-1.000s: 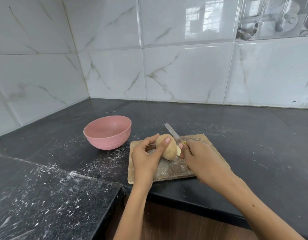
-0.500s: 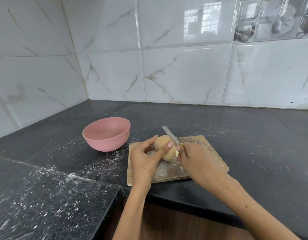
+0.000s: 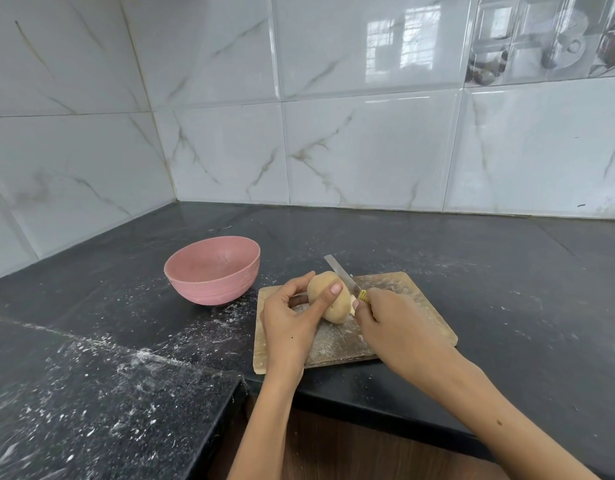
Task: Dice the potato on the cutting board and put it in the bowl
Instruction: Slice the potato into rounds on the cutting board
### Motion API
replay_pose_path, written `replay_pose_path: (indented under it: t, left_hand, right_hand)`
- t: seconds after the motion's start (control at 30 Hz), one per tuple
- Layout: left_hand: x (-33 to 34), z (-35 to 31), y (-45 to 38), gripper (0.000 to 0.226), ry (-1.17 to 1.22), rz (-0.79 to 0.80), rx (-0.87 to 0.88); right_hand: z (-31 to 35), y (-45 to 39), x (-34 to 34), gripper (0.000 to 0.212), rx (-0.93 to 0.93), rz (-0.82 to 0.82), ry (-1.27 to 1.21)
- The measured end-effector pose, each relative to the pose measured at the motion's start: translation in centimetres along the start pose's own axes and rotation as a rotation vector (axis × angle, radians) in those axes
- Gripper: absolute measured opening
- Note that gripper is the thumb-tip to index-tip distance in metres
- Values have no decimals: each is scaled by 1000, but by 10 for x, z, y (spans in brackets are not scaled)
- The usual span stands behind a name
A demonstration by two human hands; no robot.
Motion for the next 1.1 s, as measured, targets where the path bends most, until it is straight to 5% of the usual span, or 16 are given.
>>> replay_pose_path:
  t: [1.1]
  left_hand:
    - [-1, 1, -1, 60, 75, 47, -31]
  right_hand:
    - [7, -12, -1, 35, 30, 92, 152]
Point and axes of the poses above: each hand's wrist, its own y-axis away from the middle knuckle, its own x-axis out of the palm, z = x × y, the point moved 2 cm from there along -y, towards the middle knuckle, and after that the axes turned 9 degrees about -x, right-handed, at the moved point
